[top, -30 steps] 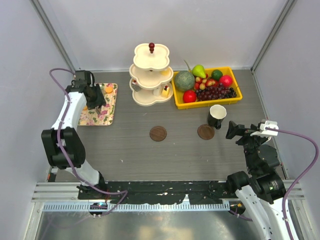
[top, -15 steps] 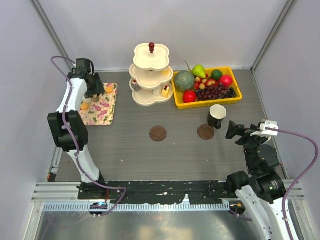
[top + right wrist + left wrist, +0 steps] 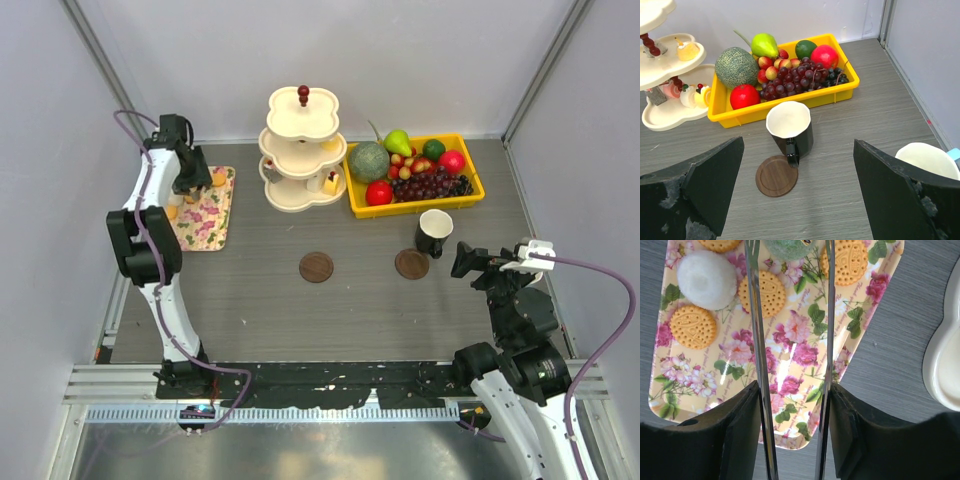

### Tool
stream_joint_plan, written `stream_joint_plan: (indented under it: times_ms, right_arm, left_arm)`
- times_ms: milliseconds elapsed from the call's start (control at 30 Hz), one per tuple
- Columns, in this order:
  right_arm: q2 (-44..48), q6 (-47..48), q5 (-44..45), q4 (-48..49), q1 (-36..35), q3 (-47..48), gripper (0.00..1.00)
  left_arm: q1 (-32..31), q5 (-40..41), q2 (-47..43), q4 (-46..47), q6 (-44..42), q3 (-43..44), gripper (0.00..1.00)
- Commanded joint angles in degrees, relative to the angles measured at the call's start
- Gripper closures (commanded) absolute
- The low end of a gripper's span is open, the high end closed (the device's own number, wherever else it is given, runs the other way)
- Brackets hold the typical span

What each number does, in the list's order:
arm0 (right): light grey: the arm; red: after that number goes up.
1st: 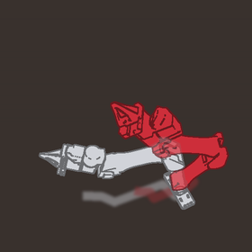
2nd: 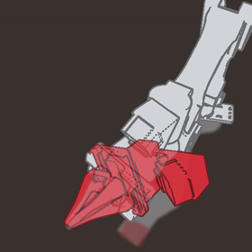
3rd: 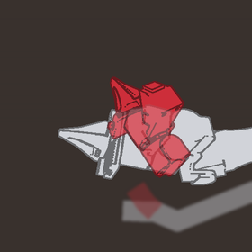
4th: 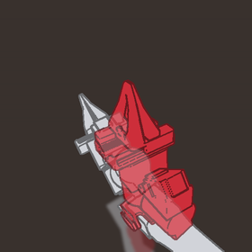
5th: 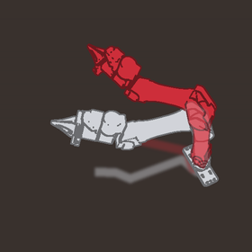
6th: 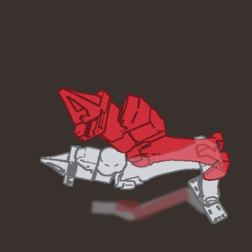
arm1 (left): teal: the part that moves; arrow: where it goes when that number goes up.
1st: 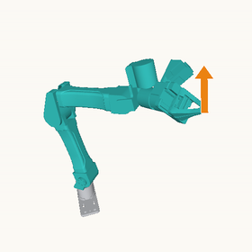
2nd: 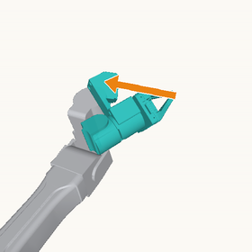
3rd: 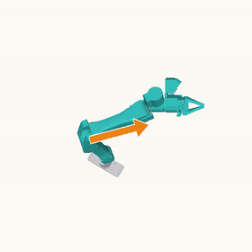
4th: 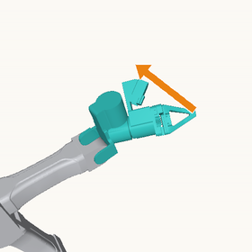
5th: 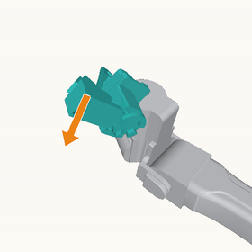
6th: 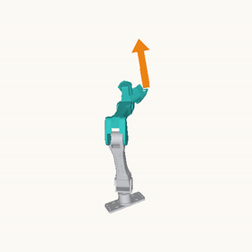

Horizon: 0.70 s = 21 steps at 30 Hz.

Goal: Serve the afternoon tea

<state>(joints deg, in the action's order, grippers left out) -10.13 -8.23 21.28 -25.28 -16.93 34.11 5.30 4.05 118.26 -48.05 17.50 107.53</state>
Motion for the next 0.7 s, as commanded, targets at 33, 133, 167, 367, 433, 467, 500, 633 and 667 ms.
stream_joint_plan:
  times_ms: [33,133,167,367,433,467,500,633,667]
  right_arm:
    - [-0.9,0.7,0.0,2.2,-0.2,0.2,0.02]
    - [-0.9,0.8,0.0,2.2,-0.2,0.2,0.02]
    - [-1.0,0.8,0.0,2.2,-0.2,0.2,0.02]
    - [-0.8,0.8,-0.1,2.2,-0.2,0.2,0.02]
    - [-0.7,0.8,-0.3,2.2,-0.3,0.2,0.02]
    - [-0.7,0.8,-0.4,2.2,-0.2,0.3,0.02]
    - [-0.5,0.7,-0.4,2.2,-0.2,0.3,0.02]
    - [-0.2,0.8,-0.4,2.2,-0.2,0.3,0.02]
    - [-0.2,0.7,-0.5,2.2,-0.2,0.3,0.02]
  left_arm:
    - [0.2,0.3,1.6,-1.3,-0.4,3.0,0.45]
    - [0.3,-0.5,1.8,-1.3,-0.1,2.8,0.46]
    - [0.3,-0.5,2.0,-1.5,-0.1,2.9,0.47]
    - [0.3,-0.9,0.3,-2.2,-0.4,2.5,0.58]
    - [0.3,-1.1,-0.9,-2.5,-0.4,2.3,0.6]
    - [0.3,-1.2,-1.5,-2.7,-0.4,2.2,0.61]
    - [0.3,-1.2,-2.3,-2.6,-0.4,1.9,0.62]
    - [0.3,-2.3,-6.4,-2.3,-0.4,-0.6,0.65]
    - [0.3,-2.7,-7.4,-2.1,-0.4,-1.1,0.65]
